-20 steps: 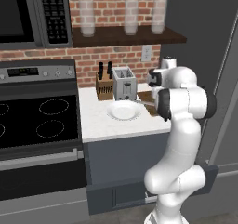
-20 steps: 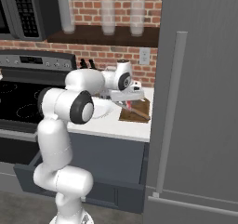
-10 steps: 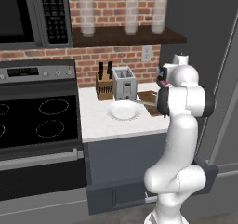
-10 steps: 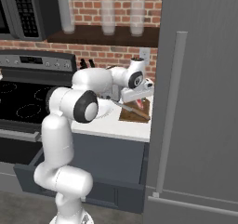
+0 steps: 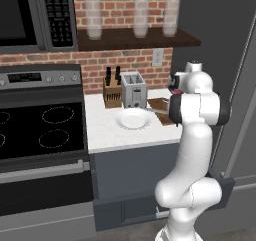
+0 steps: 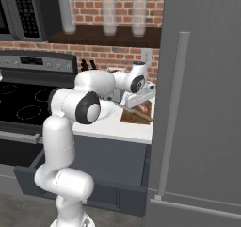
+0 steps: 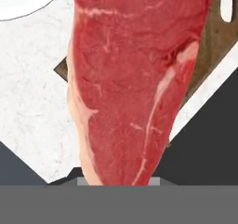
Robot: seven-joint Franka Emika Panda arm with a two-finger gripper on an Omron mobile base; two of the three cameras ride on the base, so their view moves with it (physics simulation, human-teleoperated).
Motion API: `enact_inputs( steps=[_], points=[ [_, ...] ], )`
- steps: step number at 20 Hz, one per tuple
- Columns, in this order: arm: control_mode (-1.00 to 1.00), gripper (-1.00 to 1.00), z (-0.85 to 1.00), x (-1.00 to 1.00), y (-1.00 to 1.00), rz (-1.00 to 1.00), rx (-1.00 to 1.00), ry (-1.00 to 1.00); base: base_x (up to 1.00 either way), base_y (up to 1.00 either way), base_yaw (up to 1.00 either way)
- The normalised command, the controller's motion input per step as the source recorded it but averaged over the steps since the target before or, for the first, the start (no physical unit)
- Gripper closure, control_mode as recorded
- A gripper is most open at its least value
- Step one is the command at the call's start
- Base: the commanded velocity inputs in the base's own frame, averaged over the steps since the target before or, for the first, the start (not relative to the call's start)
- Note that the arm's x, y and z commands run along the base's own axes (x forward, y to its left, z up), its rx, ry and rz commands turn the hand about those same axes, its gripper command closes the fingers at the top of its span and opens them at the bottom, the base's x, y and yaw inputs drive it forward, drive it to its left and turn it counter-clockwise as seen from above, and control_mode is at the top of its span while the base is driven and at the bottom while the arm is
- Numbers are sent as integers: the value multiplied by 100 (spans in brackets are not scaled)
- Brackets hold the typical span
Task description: Pick up the knife from the drawer and place it on the cutting board. Then place the meat from the plate to the cutting board.
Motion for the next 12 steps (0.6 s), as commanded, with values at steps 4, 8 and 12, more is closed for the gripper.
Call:
enact_inputs(
  steps=[4, 8, 12],
  points=[
    [-100, 100, 0, 54, 5, 2, -3, 3, 0, 0, 0],
    [-100, 100, 0, 53, 1, 1, -4, 1, 0, 0, 0],
    [-100, 100, -6, 25, 0, 2, -5, 0, 0, 0, 0]
  ],
)
